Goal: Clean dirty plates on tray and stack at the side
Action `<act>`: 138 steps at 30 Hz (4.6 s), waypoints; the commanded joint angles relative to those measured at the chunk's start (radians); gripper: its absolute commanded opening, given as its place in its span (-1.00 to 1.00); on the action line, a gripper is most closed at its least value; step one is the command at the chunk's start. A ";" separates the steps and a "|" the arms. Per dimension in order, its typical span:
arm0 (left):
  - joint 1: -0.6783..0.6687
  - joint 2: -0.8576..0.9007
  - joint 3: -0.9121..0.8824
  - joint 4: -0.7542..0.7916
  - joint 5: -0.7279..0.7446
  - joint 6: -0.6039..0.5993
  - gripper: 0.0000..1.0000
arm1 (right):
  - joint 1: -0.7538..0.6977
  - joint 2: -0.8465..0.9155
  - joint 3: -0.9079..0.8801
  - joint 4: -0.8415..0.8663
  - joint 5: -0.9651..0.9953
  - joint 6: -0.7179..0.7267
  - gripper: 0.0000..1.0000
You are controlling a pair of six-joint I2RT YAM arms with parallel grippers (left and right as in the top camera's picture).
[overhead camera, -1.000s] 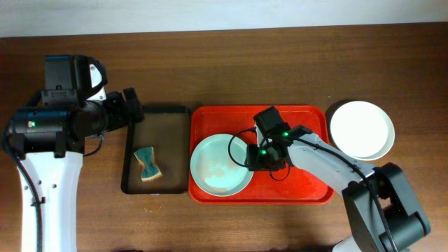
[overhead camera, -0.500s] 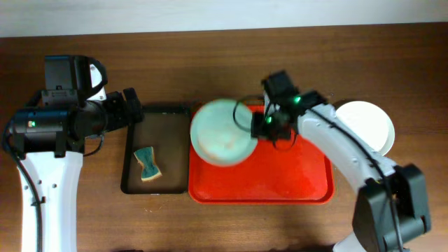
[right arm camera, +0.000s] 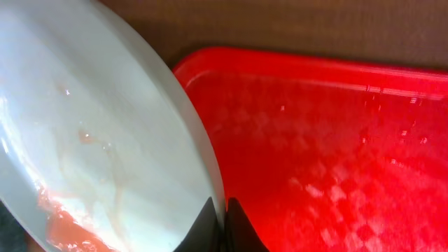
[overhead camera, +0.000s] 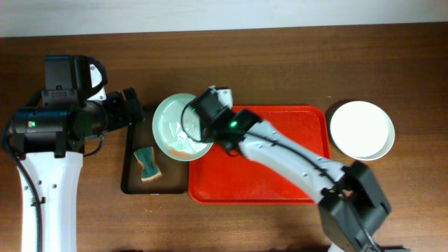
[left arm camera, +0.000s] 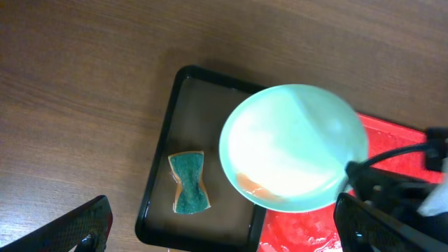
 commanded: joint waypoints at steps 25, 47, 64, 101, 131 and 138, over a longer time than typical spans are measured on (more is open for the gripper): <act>0.002 -0.006 0.009 0.001 -0.011 0.008 0.98 | 0.275 -0.043 0.266 0.469 0.935 -0.987 -0.92; 0.002 -0.006 0.009 0.001 -0.011 0.008 0.98 | 0.286 -0.043 0.266 0.443 0.927 -0.885 -0.92; 0.002 -0.006 0.009 0.001 -0.011 0.008 0.98 | -0.172 -0.103 0.198 -0.174 -0.127 -0.095 -0.92; 0.002 -0.006 0.009 -0.002 -0.011 0.008 0.98 | -1.145 -0.127 -0.153 -0.497 -0.521 -0.771 -0.14; 0.002 -0.006 0.009 -0.002 -0.011 0.008 0.98 | -0.858 -0.389 -0.154 -0.500 -0.445 -0.833 0.97; 0.002 -0.006 0.009 -0.002 -0.011 0.008 0.98 | -0.857 -0.881 -0.154 -0.501 -0.445 -0.833 0.97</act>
